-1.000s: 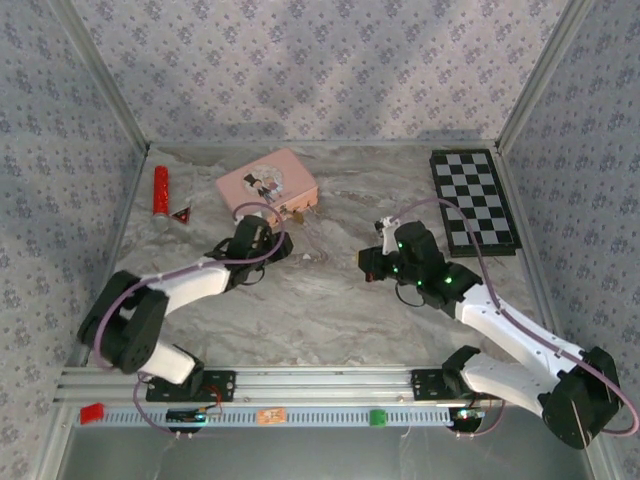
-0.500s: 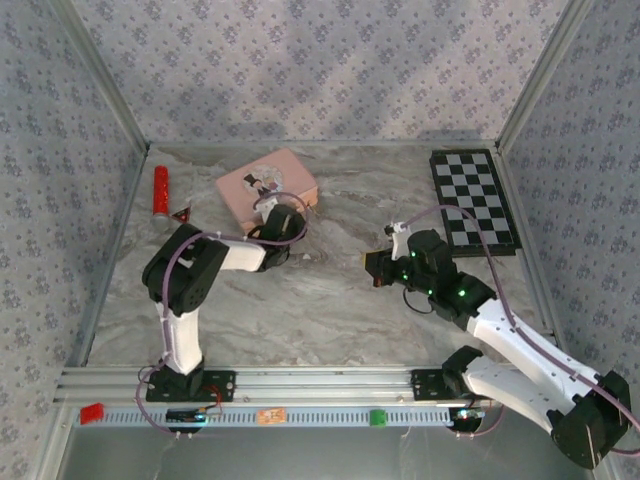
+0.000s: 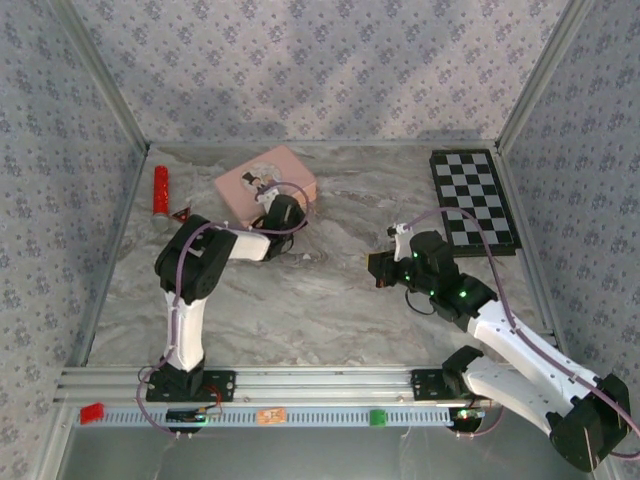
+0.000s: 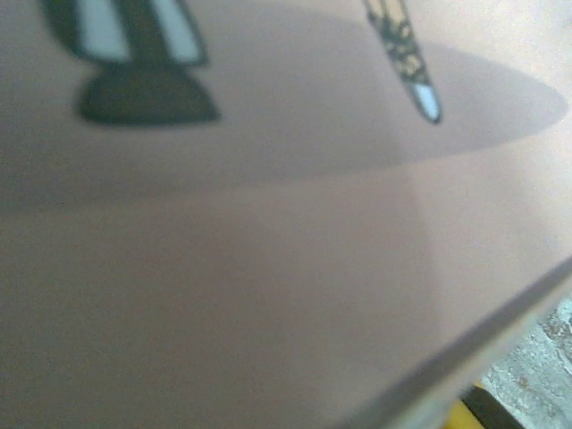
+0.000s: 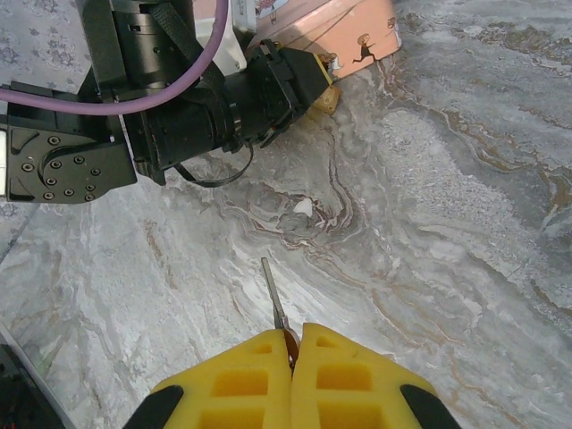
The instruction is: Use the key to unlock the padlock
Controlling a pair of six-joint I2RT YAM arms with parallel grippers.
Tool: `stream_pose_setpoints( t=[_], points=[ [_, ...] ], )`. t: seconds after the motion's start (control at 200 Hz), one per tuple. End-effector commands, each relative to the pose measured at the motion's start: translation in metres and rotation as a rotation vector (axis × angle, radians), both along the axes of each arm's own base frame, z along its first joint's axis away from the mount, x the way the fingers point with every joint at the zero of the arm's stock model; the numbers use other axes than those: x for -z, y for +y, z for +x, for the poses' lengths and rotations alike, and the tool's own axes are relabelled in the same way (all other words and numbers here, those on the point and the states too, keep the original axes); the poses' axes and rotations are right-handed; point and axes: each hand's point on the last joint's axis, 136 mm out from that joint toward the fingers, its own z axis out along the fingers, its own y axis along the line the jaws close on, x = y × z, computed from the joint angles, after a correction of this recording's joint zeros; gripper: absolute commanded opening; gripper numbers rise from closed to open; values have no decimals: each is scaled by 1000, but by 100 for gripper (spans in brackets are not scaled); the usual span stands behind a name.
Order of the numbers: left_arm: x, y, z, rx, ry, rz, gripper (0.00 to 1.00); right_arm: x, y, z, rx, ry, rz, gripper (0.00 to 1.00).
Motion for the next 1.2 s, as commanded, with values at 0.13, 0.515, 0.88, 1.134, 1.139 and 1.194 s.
stream_pose_setpoints(
  t=[0.13, 0.515, 0.88, 1.134, 1.139, 1.194],
  points=[
    [-20, 1, -13, 109, -59, -18, 7, 1, 6, 3, -21, 10, 16, 0],
    [-17, 8, -61, 290, 10, -4, 14, -1, 13, 5, -19, 33, 35, 0],
    [-16, 54, -88, 199, -38, -65, 26, -3, 30, 11, -40, 40, 33, 0],
    [-12, 74, -100, 137, -34, -6, 41, -3, 34, 9, -41, 37, 16, 0],
    [-12, 75, -100, 132, -34, -3, 41, -3, 34, 9, -41, 37, 16, 0],
    [-10, 84, -102, 97, -27, 11, 41, -3, 34, 10, -41, 37, 17, 0]
  ],
)
